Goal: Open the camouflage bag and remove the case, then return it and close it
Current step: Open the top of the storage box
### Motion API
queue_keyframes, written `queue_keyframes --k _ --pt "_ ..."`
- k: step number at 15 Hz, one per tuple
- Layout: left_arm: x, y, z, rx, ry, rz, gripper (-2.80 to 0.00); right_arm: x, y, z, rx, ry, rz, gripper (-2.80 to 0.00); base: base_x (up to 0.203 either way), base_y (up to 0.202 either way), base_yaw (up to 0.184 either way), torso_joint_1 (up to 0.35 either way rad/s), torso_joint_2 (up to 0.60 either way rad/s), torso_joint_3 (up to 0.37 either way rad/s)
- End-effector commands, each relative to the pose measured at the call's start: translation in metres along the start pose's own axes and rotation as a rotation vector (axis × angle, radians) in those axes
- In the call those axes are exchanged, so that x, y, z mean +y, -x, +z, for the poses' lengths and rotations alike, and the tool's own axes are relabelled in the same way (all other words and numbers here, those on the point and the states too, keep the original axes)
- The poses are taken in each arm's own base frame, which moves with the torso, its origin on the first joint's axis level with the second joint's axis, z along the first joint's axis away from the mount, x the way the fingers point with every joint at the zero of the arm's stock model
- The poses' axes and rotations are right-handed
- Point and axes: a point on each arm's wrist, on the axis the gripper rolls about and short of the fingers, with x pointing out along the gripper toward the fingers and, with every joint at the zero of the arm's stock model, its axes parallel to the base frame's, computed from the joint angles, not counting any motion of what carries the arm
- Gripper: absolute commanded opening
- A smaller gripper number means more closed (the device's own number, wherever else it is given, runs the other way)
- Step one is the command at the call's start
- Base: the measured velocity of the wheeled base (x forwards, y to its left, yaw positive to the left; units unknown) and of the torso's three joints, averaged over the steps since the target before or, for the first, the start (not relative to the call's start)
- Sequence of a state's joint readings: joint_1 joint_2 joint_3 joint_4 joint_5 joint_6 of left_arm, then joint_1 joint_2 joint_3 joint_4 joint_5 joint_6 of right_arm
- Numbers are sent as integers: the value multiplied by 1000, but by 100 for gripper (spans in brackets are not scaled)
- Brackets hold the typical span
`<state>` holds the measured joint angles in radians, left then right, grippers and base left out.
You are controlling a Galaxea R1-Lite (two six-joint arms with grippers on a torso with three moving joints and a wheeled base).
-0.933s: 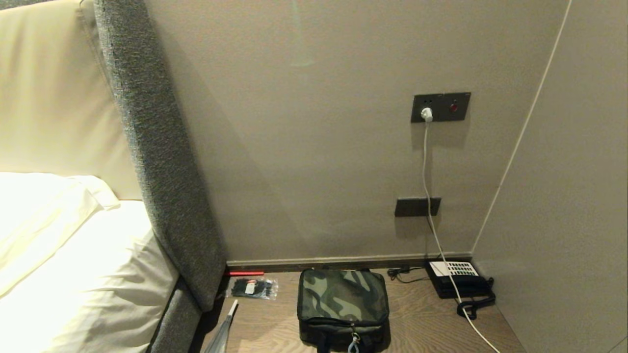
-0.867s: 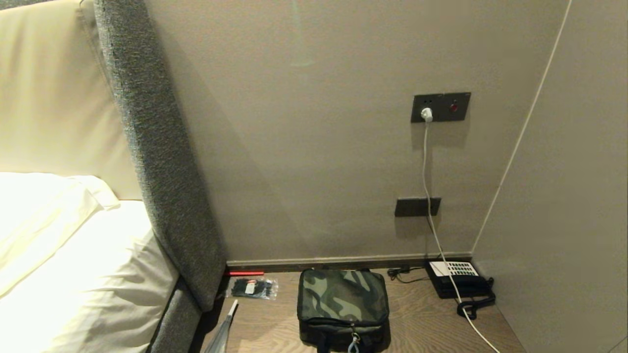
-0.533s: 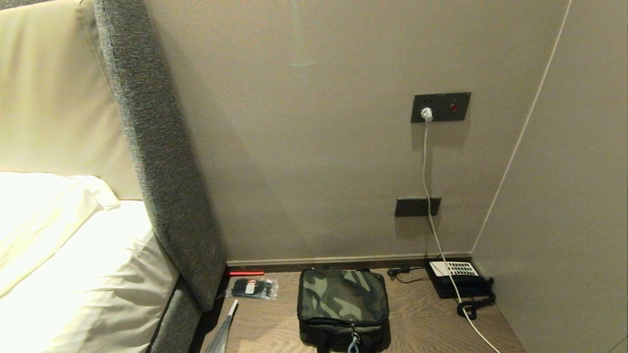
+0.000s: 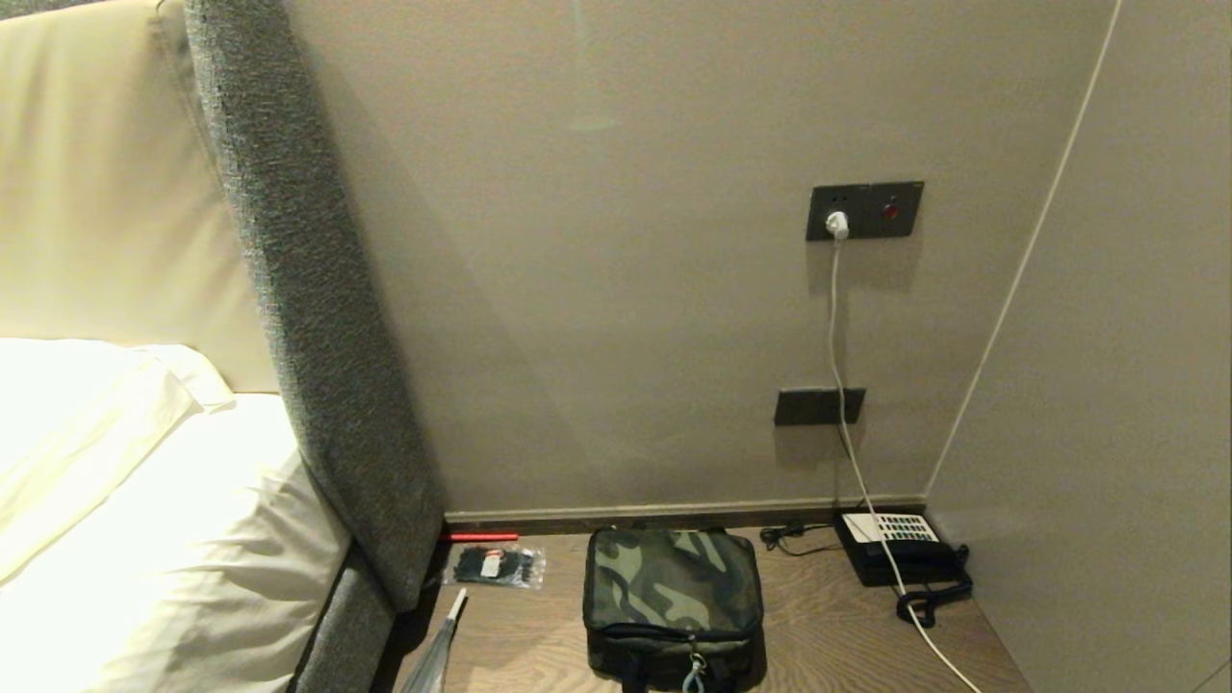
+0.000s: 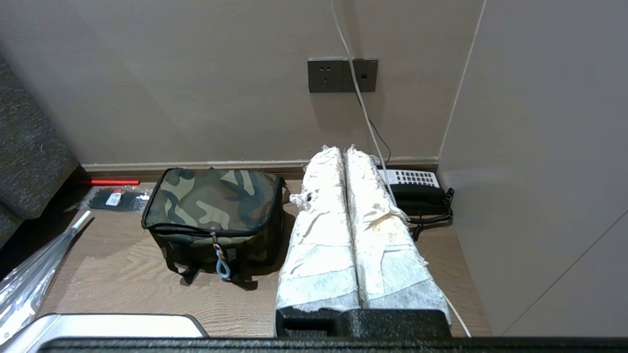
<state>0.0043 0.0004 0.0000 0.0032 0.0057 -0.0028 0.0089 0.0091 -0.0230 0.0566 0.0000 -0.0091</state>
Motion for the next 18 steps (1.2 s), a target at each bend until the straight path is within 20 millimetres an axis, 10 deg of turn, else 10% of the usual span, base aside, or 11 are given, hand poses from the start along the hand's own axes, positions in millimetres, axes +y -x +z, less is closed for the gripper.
queue_keyframes --k 1,18 --pt "0 0 -1 5 3 2 -280 0 0 0 2 0 0 -280 0 0 0 0 0 0" --pt "0 0 -1 -1 6 2 -280 0 0 0 2 0 0 -280 0 0 0 1 1 -93"
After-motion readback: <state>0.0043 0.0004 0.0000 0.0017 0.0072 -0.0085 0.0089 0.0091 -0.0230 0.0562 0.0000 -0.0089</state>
